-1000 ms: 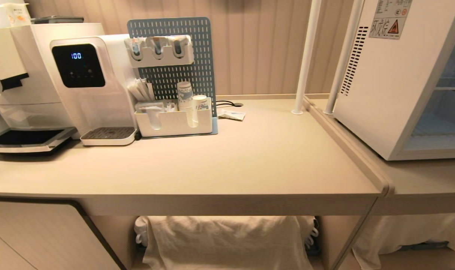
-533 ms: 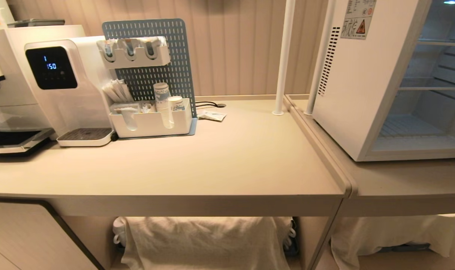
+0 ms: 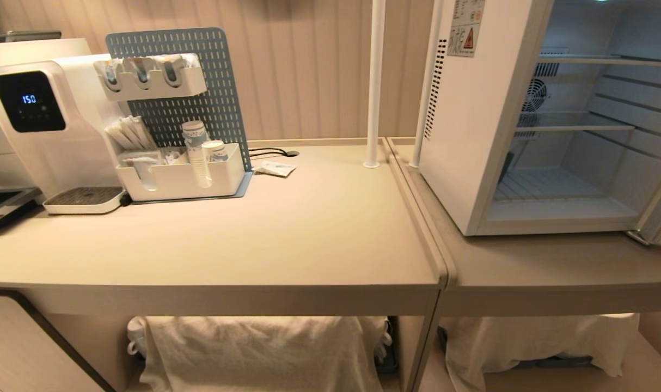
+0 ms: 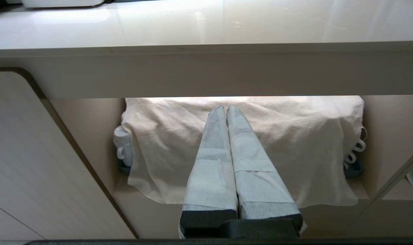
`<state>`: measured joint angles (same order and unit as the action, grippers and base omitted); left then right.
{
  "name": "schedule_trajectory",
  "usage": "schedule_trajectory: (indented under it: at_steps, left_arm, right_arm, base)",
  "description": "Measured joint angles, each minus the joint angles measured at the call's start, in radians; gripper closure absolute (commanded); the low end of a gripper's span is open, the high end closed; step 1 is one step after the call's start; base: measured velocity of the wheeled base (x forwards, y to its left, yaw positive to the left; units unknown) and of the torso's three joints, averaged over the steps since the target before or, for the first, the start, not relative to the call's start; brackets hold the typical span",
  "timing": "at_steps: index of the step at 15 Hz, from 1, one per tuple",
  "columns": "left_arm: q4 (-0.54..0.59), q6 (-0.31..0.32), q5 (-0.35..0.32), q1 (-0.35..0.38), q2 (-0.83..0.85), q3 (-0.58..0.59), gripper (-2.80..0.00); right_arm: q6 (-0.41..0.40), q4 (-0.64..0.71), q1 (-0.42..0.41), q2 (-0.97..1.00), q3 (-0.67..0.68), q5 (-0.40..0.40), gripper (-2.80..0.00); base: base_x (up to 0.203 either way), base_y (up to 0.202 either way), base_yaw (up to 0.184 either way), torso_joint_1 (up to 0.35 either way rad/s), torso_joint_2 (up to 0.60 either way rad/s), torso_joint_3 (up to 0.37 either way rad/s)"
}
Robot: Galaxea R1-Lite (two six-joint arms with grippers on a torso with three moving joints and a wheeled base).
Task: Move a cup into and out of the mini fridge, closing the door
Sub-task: Put the paper cup in the freezer
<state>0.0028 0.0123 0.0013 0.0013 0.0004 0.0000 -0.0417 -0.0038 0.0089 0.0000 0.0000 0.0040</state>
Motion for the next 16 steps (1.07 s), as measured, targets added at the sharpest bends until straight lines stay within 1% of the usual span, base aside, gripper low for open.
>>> schedule_trajectory:
  at_steps: [9,11,13,14,15,16]
  left_arm:
    - [0.001,0.005,-0.002,0.000,0.000,0.000,0.00]
    - [-0.001,0.000,-0.002,0.000,0.000,0.000,0.00]
    - [-0.001,-0.009,-0.003,-0.001,0.000,0.000,0.00]
    - [-0.001,-0.010,-0.003,-0.001,0.000,0.000,0.00]
    - [-0.001,-0.009,-0.003,0.000,0.000,0.000,0.00]
    - [-0.001,-0.010,-0.003,0.000,0.000,0.000,0.00]
  right_arm:
    - [0.004,0.000,0.000,0.000,0.000,0.000,0.00]
    - [0.023,0.007,0.001,0.000,-0.002,-0.002,0.00]
    - [0.022,0.012,0.000,0.001,-0.017,0.004,0.00]
    - [0.025,0.034,0.000,0.009,-0.056,0.010,0.00]
    - [0.031,0.074,0.000,0.031,-0.125,0.017,0.00]
    - [0.040,0.131,0.000,0.075,-0.237,0.025,0.00]
  base:
    - [0.000,-0.193,0.000,0.003,0.00,0.004]
    - [0.000,-0.108,-0.001,0.003,0.00,0.004]
    - [0.000,0.000,0.000,0.000,0.00,0.000]
    - [0.000,0.000,0.000,0.000,0.00,0.000]
    - [0.000,0.000,0.000,0.000,0.00,0.000]
    - [0.000,0.000,0.000,0.000,0.00,0.000]
